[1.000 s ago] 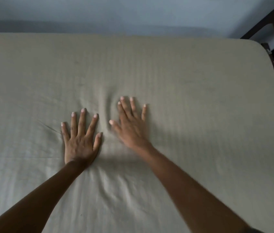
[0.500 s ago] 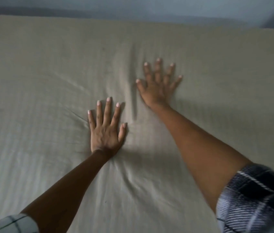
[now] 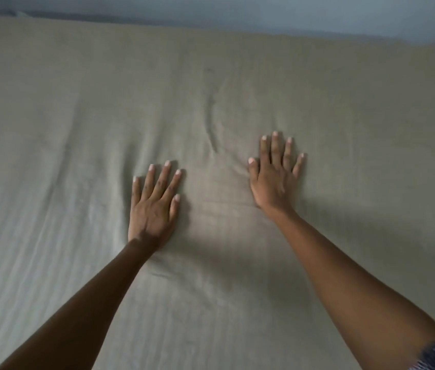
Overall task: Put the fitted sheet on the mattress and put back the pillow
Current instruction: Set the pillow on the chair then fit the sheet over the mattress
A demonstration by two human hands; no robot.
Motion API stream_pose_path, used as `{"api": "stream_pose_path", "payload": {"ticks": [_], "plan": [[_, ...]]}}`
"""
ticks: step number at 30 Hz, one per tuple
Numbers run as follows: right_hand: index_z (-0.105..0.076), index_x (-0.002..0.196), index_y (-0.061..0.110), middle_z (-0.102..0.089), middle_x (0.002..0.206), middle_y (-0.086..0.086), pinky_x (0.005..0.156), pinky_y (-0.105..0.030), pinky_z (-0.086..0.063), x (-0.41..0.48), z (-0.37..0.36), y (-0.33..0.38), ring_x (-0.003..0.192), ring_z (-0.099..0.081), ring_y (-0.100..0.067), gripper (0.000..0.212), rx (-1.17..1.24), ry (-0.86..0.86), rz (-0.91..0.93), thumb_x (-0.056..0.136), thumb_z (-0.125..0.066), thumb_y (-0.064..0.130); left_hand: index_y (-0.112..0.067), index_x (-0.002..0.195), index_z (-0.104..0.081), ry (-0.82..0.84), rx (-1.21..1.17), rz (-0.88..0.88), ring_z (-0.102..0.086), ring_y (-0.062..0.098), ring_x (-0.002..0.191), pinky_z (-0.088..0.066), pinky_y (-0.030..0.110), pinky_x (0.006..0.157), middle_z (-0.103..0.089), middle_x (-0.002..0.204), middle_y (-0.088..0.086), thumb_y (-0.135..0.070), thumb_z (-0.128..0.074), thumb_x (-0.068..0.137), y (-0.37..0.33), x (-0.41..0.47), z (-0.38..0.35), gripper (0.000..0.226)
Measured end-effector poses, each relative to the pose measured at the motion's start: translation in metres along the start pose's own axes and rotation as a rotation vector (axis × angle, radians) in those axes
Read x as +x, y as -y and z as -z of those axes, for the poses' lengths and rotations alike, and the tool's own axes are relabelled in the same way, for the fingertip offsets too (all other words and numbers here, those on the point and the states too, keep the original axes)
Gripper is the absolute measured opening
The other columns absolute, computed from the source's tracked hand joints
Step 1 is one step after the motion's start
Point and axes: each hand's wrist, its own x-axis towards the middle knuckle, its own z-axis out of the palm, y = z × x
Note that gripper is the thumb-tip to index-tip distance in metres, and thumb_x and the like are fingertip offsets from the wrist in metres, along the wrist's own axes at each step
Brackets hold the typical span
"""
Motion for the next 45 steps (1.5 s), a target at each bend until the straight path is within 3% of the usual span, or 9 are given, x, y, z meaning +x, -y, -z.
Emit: {"api": "stream_pose_path", "payload": {"ticks": [7,14,18,26,28,31,33,40,45], "plan": [[-0.008,0.150,0.036,0.005,0.160,0.004,0.106,-0.069,0.007,-0.036,-0.014,0.101,0.144,0.014,-0.037,0.055,-0.024,0.131,0.256,0.099,-0.025,0.045,-0.033,0.149,-0.005,0.005,-0.043,0.172,0.008,0.019,0.146,0.006,0.046,0.118,0.004,0.157,-0.009,-0.048,-0.008,0.095,0.030,-0.040,0.003,0.057],[-0.011,0.151,0.032,0.003,0.160,0.004,0.112,-0.056,0.010,-0.042,0.001,0.086,0.146,0.009,-0.028,0.059,0.156,0.273,0.385,0.097,-0.026,0.050,-0.046,0.142,0.016,0.140,-0.039,0.497,0.026,0.028,0.141,0.020,0.064,0.103,0.024,0.154,-0.006,-0.062,-0.014,0.093,0.025,-0.063,0.009,0.059],[-0.036,0.145,0.025,-0.027,0.155,-0.004,0.114,-0.059,-0.008,-0.110,-0.014,0.064,0.143,-0.017,-0.036,0.059,0.084,-0.005,0.138,0.091,-0.026,0.047,-0.038,0.148,0.006,0.158,-0.138,0.420,0.023,0.025,0.143,0.018,0.056,0.109,0.021,0.156,-0.003,-0.059,-0.017,0.095,0.028,-0.073,0.016,0.061],[-0.019,0.148,0.039,-0.002,0.160,0.004,0.107,-0.064,0.015,-0.186,-0.026,0.145,0.145,0.010,-0.034,0.052,0.103,0.251,0.443,0.097,-0.029,0.045,-0.009,0.146,-0.024,-0.136,-0.183,0.429,0.002,0.019,0.145,0.011,0.041,0.115,-0.010,0.156,0.011,-0.032,-0.022,0.095,-0.017,-0.211,0.001,0.057],[-0.015,0.148,0.040,0.005,0.159,0.006,0.106,-0.063,0.018,-0.182,-0.020,0.141,0.144,0.016,-0.032,0.054,0.109,0.322,0.455,0.097,-0.031,0.047,-0.009,0.141,-0.032,-0.113,-0.151,0.339,0.006,0.020,0.146,0.007,0.046,0.114,-0.016,0.155,0.012,-0.028,-0.031,0.090,-0.056,-0.245,-0.009,0.054],[-0.005,0.149,0.041,0.016,0.157,0.011,0.106,-0.058,0.020,-0.168,-0.005,0.136,0.142,0.025,-0.026,0.055,0.201,0.525,0.484,0.098,-0.024,0.051,-0.021,0.129,-0.043,0.049,-0.110,-0.179,0.001,0.022,0.146,-0.004,0.049,0.114,-0.035,0.148,0.007,-0.035,-0.042,0.084,-0.112,-0.267,-0.021,0.047],[-0.006,0.150,0.036,0.012,0.158,0.010,0.110,-0.054,0.017,-0.158,0.007,0.130,0.144,0.020,-0.022,0.054,0.291,0.634,0.474,0.100,-0.022,0.049,-0.028,0.132,-0.039,0.078,-0.064,-0.314,-0.012,0.023,0.145,-0.011,0.048,0.113,-0.045,0.144,0.003,-0.038,-0.040,0.087,-0.114,-0.263,-0.024,0.046],[-0.039,0.143,0.010,-0.034,0.151,-0.013,0.107,-0.062,-0.022,-0.215,0.013,0.010,0.137,-0.032,-0.037,0.063,0.204,0.061,0.295,0.091,-0.030,0.044,-0.029,0.149,-0.017,0.151,-0.017,0.134,-0.012,0.016,0.144,-0.002,0.039,0.116,-0.019,0.156,-0.007,-0.042,-0.025,0.095,-0.031,-0.286,-0.006,0.056],[-0.037,0.144,0.023,-0.023,0.155,-0.010,0.109,-0.067,-0.012,-0.290,-0.012,-0.001,0.142,-0.016,-0.041,0.060,0.039,0.117,0.098,0.089,-0.035,0.047,-0.022,0.149,-0.023,0.106,-0.064,0.245,-0.007,0.016,0.145,-0.003,0.039,0.117,-0.017,0.156,-0.005,-0.036,-0.021,0.097,-0.016,-0.298,-0.001,0.053]]}}
